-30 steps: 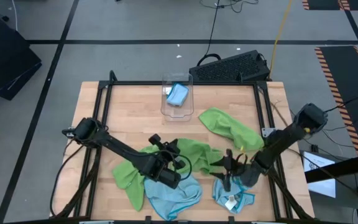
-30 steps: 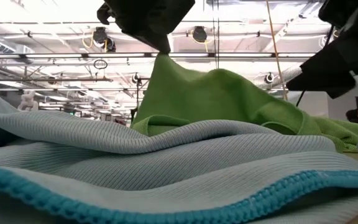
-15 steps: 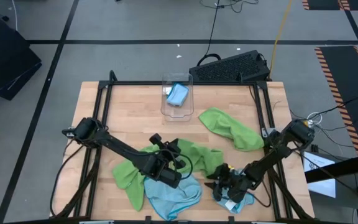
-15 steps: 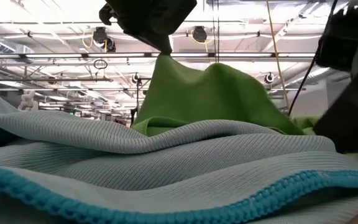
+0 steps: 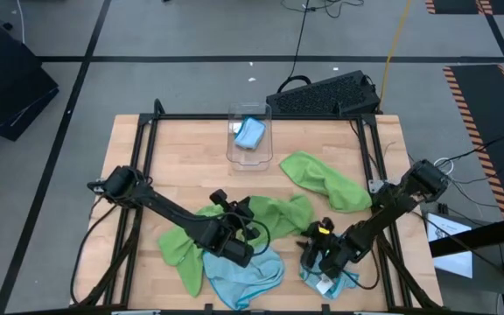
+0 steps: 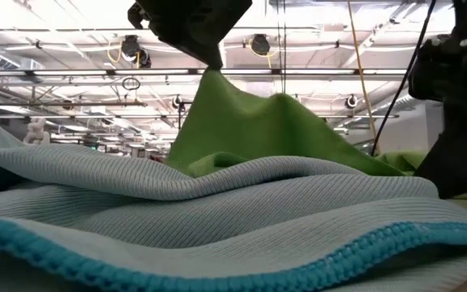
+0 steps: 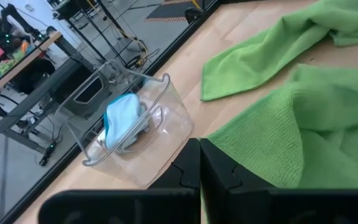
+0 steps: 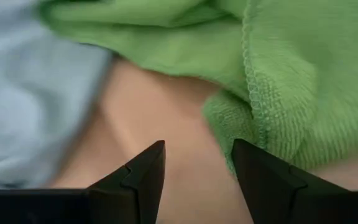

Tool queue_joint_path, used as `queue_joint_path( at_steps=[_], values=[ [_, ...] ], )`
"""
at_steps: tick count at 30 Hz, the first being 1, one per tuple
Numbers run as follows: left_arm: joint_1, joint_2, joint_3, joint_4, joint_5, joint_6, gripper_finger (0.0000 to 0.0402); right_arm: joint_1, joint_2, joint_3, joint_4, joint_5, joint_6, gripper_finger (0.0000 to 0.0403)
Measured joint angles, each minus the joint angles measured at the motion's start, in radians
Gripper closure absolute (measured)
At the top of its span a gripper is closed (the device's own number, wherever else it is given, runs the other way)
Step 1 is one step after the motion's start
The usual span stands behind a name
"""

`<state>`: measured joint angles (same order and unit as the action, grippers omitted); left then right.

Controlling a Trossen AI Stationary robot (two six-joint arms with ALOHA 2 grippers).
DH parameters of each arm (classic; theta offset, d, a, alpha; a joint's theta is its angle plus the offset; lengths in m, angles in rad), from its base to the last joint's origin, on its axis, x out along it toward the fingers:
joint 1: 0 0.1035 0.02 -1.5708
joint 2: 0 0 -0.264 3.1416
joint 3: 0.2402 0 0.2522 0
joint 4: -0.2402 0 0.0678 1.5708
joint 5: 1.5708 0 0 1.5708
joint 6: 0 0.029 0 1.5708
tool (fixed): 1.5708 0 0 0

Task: Fold microfiber towels
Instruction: Fold the center green towel

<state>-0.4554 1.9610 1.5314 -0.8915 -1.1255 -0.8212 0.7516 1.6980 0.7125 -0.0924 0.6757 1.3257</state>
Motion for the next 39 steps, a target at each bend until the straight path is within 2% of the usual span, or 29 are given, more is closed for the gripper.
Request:
queue_joint_path(
  at_steps=[4, 8, 11, 20, 25, 33, 39],
  values=[
    [-0.001, 0.000, 0.000, -0.061, 0.023, -0.052, 0.0401, -0.015, -0.106, -0.001, -0.232, -0.008, -0.001, 0.0220],
    [0.000, 0.000, 0.000, -0.077, 0.046, -0.072, 0.0401, -0.017, -0.201, -0.001, -0.467, -0.007, 0.088, 0.0220],
    [-0.001, 0.000, 0.000, -0.076, 0.051, -0.075, 0.0401, -0.003, -0.230, -0.001, -0.522, -0.008, 0.153, 0.0220],
    [-0.001, 0.000, 0.000, -0.073, 0.052, -0.075, 0.0401, 0.062, -0.168, -0.001, -0.202, 0.052, 0.205, 0.0219],
    [-0.001, 0.000, 0.000, -0.073, 0.052, -0.075, 0.0401, 0.051, -0.108, 0.000, -0.043, 0.053, 0.239, 0.0197],
    [-0.001, 0.000, 0.000, -0.073, 0.052, -0.073, 0.0401, 0.022, -0.042, 0.000, -0.069, 0.026, 0.366, 0.0148],
    [-0.001, 0.000, 0.000, -0.071, 0.052, -0.070, 0.0401, -0.005, -0.009, 0.004, -0.073, 0.039, 0.358, 0.0139]
  ],
)
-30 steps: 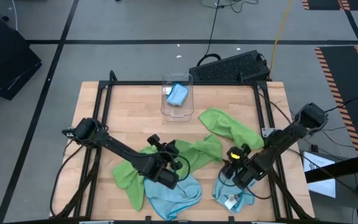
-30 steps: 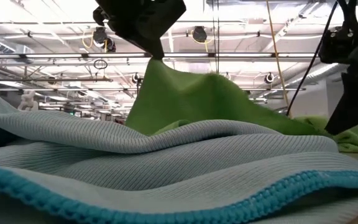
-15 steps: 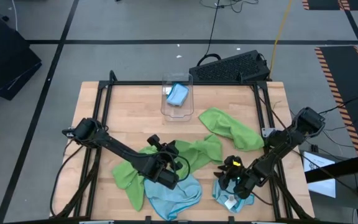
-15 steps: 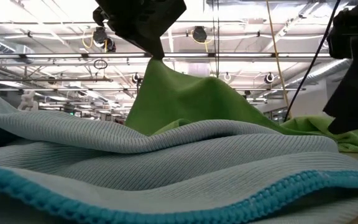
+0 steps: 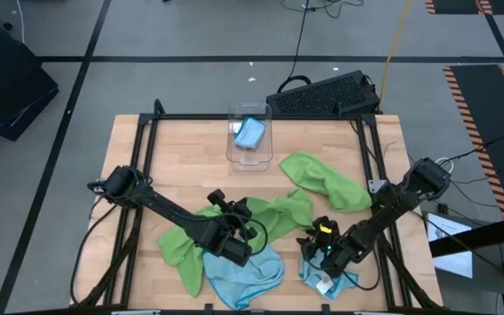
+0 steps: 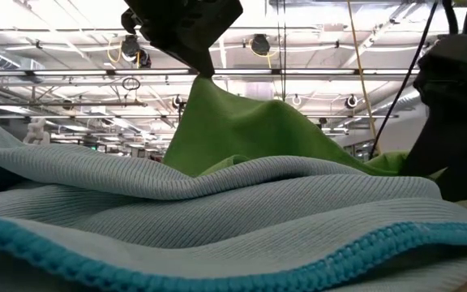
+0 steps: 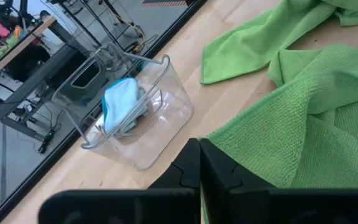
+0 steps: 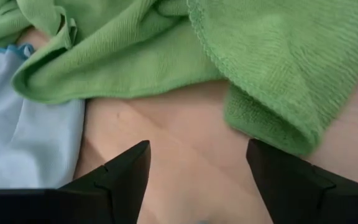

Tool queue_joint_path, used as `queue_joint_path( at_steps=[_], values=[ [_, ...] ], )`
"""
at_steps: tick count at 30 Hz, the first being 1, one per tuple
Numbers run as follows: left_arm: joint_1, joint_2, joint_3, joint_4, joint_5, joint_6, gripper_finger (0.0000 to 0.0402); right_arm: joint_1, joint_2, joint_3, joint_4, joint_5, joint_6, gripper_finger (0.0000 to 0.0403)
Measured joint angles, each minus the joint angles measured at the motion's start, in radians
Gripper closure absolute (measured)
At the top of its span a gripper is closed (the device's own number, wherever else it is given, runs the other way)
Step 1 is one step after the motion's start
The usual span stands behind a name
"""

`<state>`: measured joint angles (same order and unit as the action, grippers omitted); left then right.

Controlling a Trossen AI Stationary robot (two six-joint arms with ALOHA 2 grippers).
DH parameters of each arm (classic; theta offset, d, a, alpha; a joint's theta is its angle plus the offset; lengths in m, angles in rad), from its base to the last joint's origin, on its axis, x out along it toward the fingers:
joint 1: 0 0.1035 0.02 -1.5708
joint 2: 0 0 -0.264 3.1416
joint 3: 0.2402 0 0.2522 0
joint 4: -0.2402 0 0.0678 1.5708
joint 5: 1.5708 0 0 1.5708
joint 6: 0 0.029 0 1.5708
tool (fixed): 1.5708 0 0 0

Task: Fold microfiber towels
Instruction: Fold the center green towel

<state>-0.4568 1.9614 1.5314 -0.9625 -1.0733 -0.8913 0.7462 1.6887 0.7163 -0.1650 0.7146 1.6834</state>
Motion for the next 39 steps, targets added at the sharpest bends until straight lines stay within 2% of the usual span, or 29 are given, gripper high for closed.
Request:
queue_joint_path(
  at_steps=[5, 11, 15, 19, 26, 34, 39],
  values=[
    [0.000, 0.000, 0.000, 0.003, 0.000, 0.001, 0.0401, -0.025, 0.009, 0.001, -0.053, -0.005, -0.017, 0.0155],
    [0.000, 0.000, 0.000, 0.003, 0.000, 0.006, 0.0401, -0.040, 0.011, -0.001, -0.208, -0.052, -0.009, 0.0199],
    [0.000, 0.000, 0.000, 0.003, 0.000, 0.006, 0.0401, -0.041, 0.011, -0.001, -0.365, -0.078, 0.082, 0.0221],
    [0.000, 0.000, 0.000, 0.002, 0.000, 0.006, 0.0401, -0.040, 0.011, -0.003, -0.436, -0.069, 0.140, 0.0225],
    [0.000, 0.000, 0.000, 0.002, 0.000, 0.006, 0.0401, -0.030, 0.011, -0.004, -0.319, 0.042, 0.116, 0.0209],
    [0.000, 0.000, 0.000, 0.002, 0.000, 0.005, 0.0401, -0.031, 0.013, -0.006, -0.258, 0.088, 0.073, 0.0203],
    [0.000, 0.000, 0.000, 0.002, -0.001, 0.005, 0.0401, -0.033, 0.013, -0.009, -0.170, 0.069, -0.005, 0.0205]
  ],
)
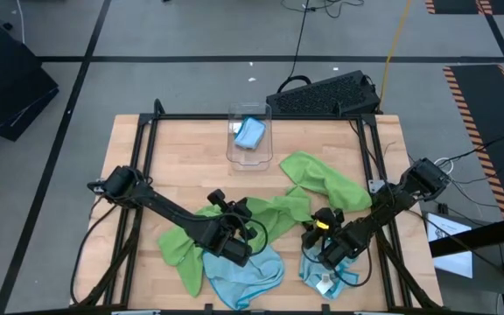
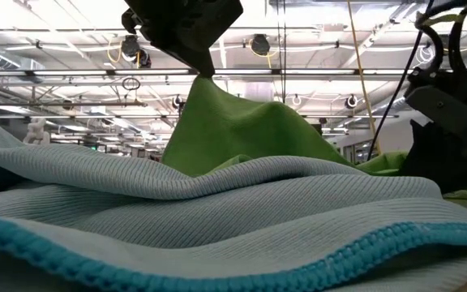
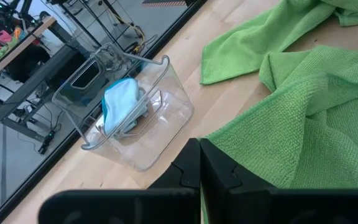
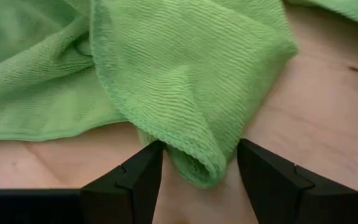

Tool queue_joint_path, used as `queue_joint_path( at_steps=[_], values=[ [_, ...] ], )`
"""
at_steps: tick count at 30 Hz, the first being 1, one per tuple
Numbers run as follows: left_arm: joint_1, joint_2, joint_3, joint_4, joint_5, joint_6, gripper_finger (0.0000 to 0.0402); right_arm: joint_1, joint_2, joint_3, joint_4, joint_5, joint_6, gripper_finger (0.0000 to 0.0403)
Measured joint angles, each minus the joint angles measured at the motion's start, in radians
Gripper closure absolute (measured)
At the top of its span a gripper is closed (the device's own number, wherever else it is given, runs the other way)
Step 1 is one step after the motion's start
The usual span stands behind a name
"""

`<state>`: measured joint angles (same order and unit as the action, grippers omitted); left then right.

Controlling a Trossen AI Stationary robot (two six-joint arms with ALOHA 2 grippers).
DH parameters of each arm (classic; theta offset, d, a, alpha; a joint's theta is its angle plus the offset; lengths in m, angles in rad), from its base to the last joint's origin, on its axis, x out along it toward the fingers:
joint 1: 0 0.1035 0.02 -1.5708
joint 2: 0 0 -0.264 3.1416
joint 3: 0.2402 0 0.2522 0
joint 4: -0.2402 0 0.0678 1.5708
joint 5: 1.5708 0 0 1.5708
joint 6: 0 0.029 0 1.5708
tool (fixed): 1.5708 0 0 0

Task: Fold microfiber towels
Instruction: Fold the center green towel

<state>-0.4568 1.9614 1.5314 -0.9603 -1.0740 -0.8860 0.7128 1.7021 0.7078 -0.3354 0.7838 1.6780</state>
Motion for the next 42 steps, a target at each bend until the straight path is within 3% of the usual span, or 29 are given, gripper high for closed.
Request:
queue_joint_path(
  at_steps=[18, 25, 31, 38, 42],
  values=[
    [0.000, 0.000, 0.000, 0.000, 0.000, 0.000, 0.0401, 0.002, -0.001, 0.003, 0.113, -0.035, -0.060, 0.0167],
    [0.004, 0.000, 0.000, 0.000, 0.000, 0.000, 0.0401, -0.004, 0.009, 0.004, 0.141, -0.028, -0.134, 0.0173],
    [0.004, 0.000, 0.000, 0.042, -0.002, 0.037, 0.0401, -0.014, 0.085, 0.009, 0.133, 0.027, -0.142, 0.0232],
    [-0.010, -0.009, 0.000, 0.111, -0.006, 0.116, 0.0401, -0.013, 0.083, 0.008, 0.051, 0.049, -0.158, 0.0387],
    [-0.042, -0.036, 0.000, 0.157, -0.012, 0.155, 0.0401, -0.005, -0.017, 0.002, -0.123, -0.001, -0.185, 0.0390]
  ],
)
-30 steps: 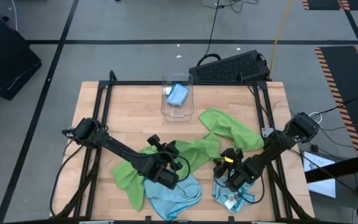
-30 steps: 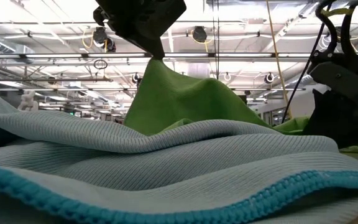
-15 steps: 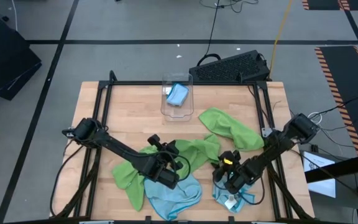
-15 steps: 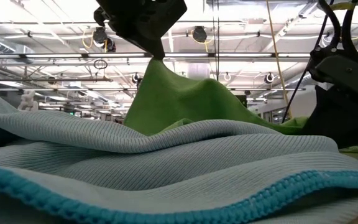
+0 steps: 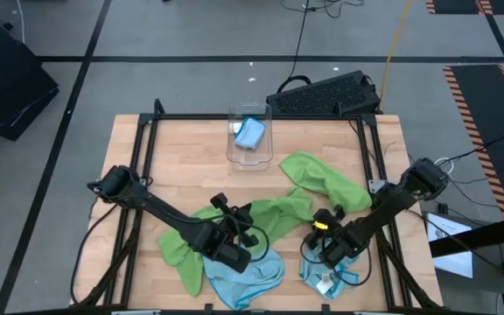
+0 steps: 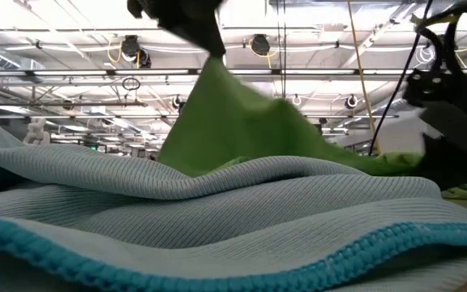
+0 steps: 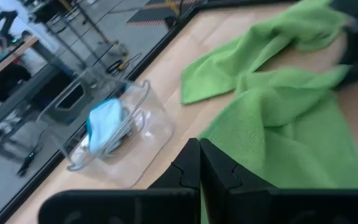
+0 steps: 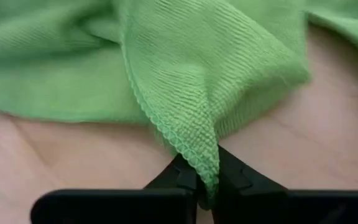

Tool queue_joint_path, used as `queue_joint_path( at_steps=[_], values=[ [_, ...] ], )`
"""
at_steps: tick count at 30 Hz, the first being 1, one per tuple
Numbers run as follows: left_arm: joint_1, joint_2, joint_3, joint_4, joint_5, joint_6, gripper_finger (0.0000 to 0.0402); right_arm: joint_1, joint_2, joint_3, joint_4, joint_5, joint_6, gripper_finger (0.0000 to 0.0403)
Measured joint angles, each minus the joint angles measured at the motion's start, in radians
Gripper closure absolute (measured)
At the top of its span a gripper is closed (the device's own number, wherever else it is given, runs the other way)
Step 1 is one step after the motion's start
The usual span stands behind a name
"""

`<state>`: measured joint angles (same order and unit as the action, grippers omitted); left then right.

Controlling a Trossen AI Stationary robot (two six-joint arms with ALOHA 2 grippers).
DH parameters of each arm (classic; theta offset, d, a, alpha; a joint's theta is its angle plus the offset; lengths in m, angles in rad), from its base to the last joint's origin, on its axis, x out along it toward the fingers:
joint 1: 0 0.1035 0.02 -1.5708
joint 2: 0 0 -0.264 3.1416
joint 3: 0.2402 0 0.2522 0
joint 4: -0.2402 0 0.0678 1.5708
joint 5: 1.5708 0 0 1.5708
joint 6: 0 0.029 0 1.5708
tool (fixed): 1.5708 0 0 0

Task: Fold microfiber towels
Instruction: Fold the center green towel

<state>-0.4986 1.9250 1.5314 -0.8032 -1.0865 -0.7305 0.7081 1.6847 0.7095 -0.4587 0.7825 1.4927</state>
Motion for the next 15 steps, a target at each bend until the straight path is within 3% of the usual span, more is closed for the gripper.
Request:
queue_joint_path(
  at_steps=[9, 15],
  values=[
    [-0.096, -0.081, 0.000, 0.138, -0.068, 0.117, 0.0401, 0.003, -0.311, 0.001, -0.314, -0.102, -0.313, 0.0399],
    [-0.119, -0.141, 0.000, 0.151, -0.140, 0.216, 0.0401, -0.015, -0.518, 0.002, -0.416, -0.003, -0.625, 0.0400]
  ],
)
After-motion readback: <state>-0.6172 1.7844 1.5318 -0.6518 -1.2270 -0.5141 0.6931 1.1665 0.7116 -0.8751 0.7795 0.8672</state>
